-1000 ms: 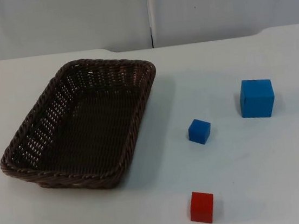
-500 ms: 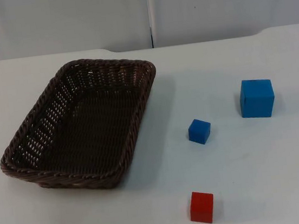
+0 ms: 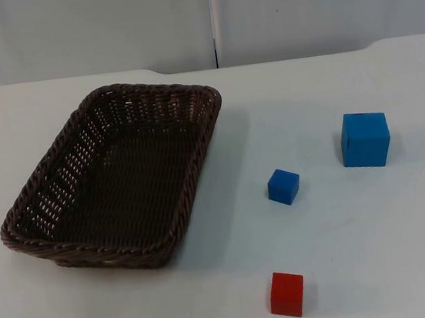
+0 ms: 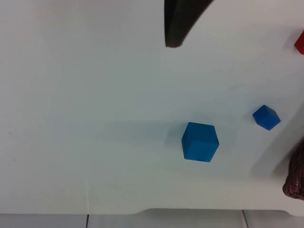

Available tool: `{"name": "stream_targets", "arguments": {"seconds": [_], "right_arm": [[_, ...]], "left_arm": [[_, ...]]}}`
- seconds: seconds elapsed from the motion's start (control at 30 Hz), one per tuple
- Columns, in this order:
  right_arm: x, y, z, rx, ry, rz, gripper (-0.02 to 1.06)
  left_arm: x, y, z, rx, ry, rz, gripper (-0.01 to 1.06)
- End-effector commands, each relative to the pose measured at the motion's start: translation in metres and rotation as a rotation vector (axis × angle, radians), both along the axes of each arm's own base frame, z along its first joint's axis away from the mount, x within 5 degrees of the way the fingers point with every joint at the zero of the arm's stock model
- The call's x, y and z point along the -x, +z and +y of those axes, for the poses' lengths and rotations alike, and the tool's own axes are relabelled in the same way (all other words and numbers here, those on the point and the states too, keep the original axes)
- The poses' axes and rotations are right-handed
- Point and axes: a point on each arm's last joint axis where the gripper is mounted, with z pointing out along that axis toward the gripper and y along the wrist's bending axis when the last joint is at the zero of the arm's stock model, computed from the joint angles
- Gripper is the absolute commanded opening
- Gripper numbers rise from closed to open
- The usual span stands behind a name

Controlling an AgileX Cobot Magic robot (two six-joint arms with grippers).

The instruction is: Pick up the basket with the left hand and place the largest block into the basket with the right hand.

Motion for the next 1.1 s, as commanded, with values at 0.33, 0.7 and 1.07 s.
{"name": "stream_targets", "arguments": {"seconds": [0.33, 0.7, 1.07], "right_arm": [[0.0, 0.0, 0.0, 0.015, -0.004, -0.006, 1.05], [0.0, 0.0, 0.0, 0.015, -0.004, -0.006, 1.05], [0.0, 0.0, 0.0, 0.015, -0.004, -0.006, 1.05]], "left_arm": [[-0.031, -0.001, -0.001, 0.004, -0.021, 0.07, 1.05], [-0.054, -0.006, -0.001, 0.006, -0.015, 0.125, 1.05], [-0.08, -0.006, -0.001, 0.004, -0.019, 0.135, 1.05]]}}
